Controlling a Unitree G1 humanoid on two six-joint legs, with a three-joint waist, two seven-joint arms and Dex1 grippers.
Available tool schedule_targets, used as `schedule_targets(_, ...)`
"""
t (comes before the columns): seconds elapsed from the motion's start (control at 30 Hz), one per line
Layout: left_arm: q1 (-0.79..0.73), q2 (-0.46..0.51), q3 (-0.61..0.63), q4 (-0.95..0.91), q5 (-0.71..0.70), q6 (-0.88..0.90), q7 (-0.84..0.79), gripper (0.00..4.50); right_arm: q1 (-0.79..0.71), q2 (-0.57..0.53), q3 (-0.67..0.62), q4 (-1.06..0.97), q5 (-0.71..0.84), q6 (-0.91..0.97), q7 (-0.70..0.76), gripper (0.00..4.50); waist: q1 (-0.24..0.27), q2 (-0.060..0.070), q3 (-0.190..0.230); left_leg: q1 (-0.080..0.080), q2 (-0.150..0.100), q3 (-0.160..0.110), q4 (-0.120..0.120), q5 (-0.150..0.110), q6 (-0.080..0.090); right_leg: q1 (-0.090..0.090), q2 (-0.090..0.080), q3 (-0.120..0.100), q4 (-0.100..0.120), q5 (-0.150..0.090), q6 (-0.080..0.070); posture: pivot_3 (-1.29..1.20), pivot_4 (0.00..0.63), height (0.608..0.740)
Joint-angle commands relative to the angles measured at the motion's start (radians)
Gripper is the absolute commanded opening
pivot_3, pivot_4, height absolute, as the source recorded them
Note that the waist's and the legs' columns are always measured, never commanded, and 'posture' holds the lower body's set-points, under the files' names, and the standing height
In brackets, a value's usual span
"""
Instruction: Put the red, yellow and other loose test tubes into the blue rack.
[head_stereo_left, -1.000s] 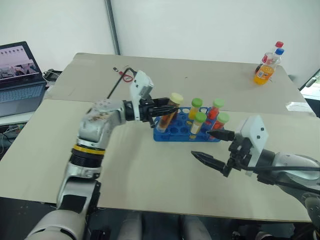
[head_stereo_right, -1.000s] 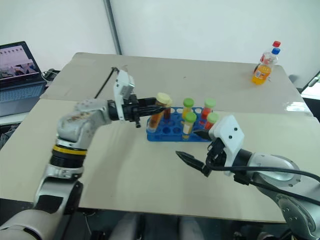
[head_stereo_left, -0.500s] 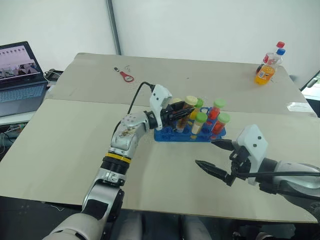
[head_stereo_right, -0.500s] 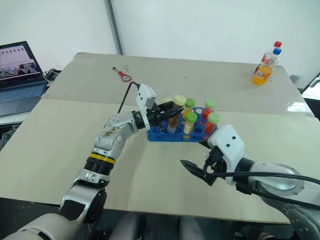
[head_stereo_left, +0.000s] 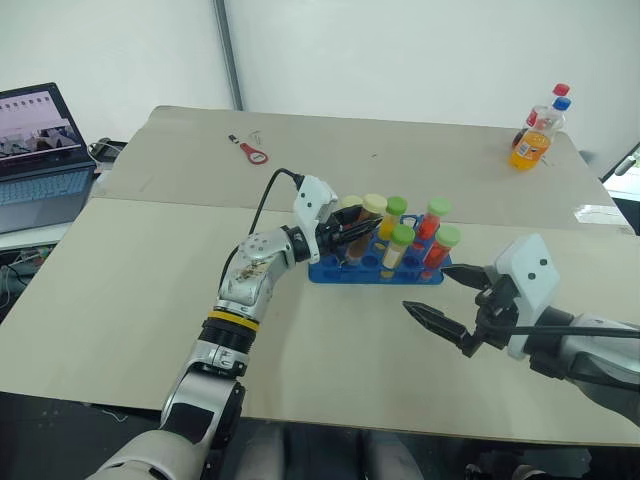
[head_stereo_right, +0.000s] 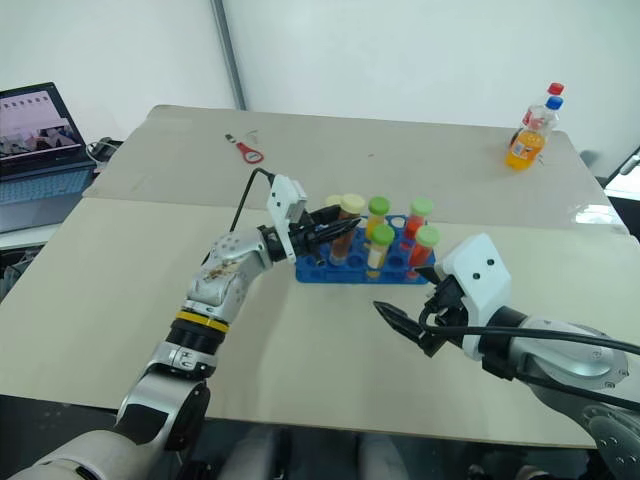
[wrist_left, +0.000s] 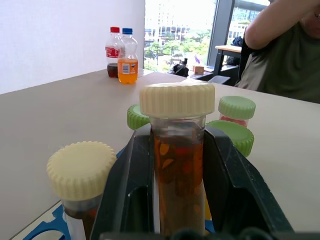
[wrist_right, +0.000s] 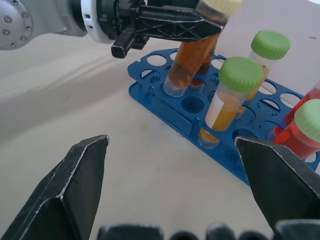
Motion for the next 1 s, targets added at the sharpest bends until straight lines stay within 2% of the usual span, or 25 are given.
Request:
schedule_targets(0.03, 0.028, 0.002, -0.014, -0.033, 0.013, -0.020, -0.002, 0.86, -0.013, -0.012, -0.036, -0.002, 0.011, -0.022, -0.014, 4.50, -0.001, 0.000, 0.000, 0.000, 0.000, 0.000, 0.000, 0.000, 0.000, 0.000, 0.000, 0.000, 0.000, 0.000, 0.000, 0.00, 0.150, 0.705)
schedule_targets(0.57, 0.045, 0.011, -0.002, -0.001, 0.022, -0.053, 0.040, 0.84, -0.019, -0.011, -0.031, 0.006, 0.017, -0.026, -0.035, 4.50, -0.002, 0.000, 0.000, 0.004, 0.000, 0.000, 0.000, 0.000, 0.000, 0.004, 0.000, 0.000, 0.000, 0.000, 0.000, 0.00, 0.150, 0.705)
schedule_targets(0.83, 0.045, 0.009, 0.024, -0.012, -0.016, 0.019, 0.050, 0.84, -0.017, -0.006, -0.028, 0.009, 0.020, -0.028, -0.041, 4.50, -0.002, 0.000, 0.000, 0.005, 0.000, 0.000, 0.000, 0.000, 0.000, 0.005, 0.000, 0.000, -0.001, 0.000, 0.000, 0.00, 0.150, 0.705)
schedule_targets(1.0, 0.056, 0.009, 0.003, -0.019, 0.002, -0.001, 0.043, 0.84, -0.014, -0.005, -0.024, 0.008, 0.017, -0.028, -0.041, 4.50, -0.002, 0.000, 0.000, 0.006, 0.000, 0.000, 0.000, 0.000, 0.000, 0.007, 0.000, 0.000, -0.002, 0.000, 0.000, 0.00, 0.150, 0.705)
